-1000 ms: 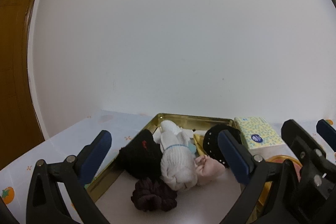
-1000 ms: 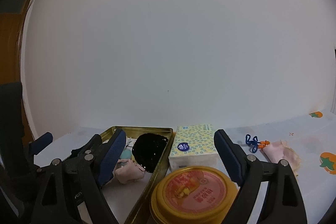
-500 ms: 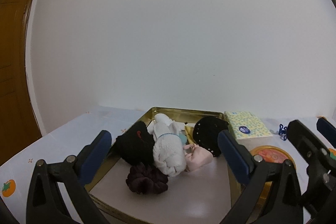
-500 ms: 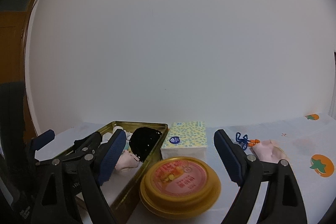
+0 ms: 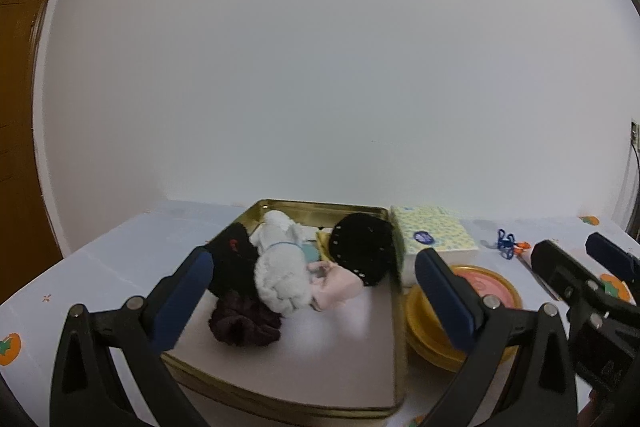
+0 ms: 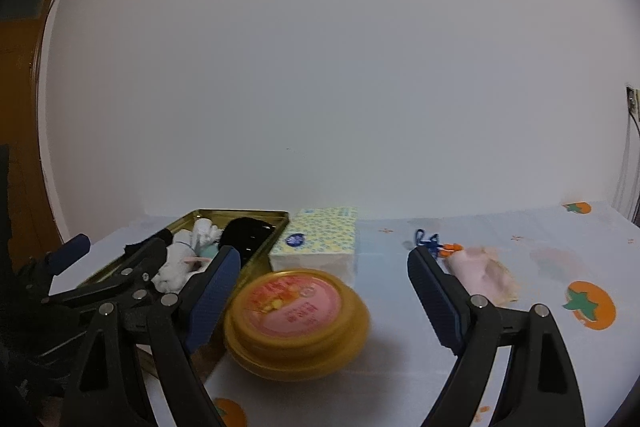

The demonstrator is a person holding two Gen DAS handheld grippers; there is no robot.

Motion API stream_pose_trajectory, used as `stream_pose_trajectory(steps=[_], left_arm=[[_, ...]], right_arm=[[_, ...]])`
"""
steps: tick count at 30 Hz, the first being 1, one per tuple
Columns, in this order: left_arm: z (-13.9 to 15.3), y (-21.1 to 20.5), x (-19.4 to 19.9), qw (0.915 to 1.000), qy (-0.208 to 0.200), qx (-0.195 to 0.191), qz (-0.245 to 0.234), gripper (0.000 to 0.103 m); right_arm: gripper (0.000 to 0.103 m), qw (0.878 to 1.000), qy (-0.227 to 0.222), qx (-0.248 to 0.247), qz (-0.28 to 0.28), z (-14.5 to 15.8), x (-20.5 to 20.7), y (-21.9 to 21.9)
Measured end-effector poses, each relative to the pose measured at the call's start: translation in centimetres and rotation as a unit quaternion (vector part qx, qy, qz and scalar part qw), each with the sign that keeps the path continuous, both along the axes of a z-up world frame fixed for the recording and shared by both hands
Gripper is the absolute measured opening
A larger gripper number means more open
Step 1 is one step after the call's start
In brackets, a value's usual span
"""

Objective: Organize soft objects
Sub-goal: 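Open both tools and withdraw them from the tin toward the pink cloth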

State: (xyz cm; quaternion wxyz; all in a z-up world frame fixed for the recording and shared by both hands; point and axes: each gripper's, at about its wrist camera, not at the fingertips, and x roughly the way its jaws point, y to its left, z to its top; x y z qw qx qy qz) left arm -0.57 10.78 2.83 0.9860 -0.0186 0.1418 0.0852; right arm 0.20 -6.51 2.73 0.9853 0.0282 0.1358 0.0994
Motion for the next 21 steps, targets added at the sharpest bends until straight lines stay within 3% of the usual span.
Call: stream_pose_trajectory(steps=[21], left_arm=[[0.1,-6.9,-0.6,0.9975,0.01,0.002,-0.07,0.103]], right_arm=[[0.087,0.993,0.018,-0.035,-0.112,0.1,0.6,-11.1]])
